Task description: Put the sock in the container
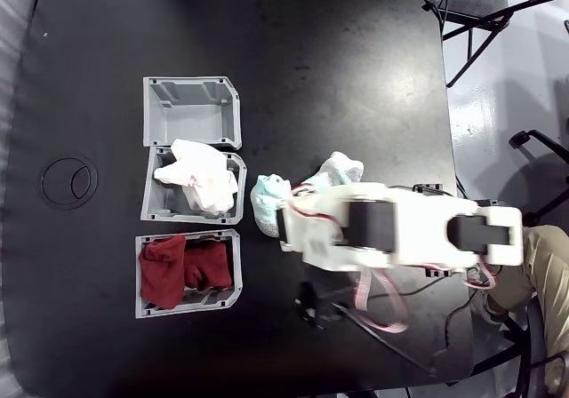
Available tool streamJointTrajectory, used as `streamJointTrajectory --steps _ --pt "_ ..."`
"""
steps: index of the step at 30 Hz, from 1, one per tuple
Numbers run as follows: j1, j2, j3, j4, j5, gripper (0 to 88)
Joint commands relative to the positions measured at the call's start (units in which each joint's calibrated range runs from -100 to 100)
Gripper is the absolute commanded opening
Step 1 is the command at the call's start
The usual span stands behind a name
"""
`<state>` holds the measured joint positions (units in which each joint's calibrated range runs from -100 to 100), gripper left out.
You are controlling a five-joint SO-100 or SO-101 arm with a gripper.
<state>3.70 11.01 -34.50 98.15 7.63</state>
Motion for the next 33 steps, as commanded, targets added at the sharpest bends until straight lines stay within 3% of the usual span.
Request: streamJointTrajectory --steps 1,11,19,25,33 --pt "-0.3 -11.7 -2.4 1.9 -0.2 1.3" --pt "-0.2 -30.0 0.6 1.8 -0.2 1.3" --pt "-0.2 -43.8 26.7 0.1 0.2 1.3" --pt "0.3 -51.4 45.9 -10.8 0.2 1.3" --pt "-0.2 -60.6 67.9 -34.0 0.2 1.3"
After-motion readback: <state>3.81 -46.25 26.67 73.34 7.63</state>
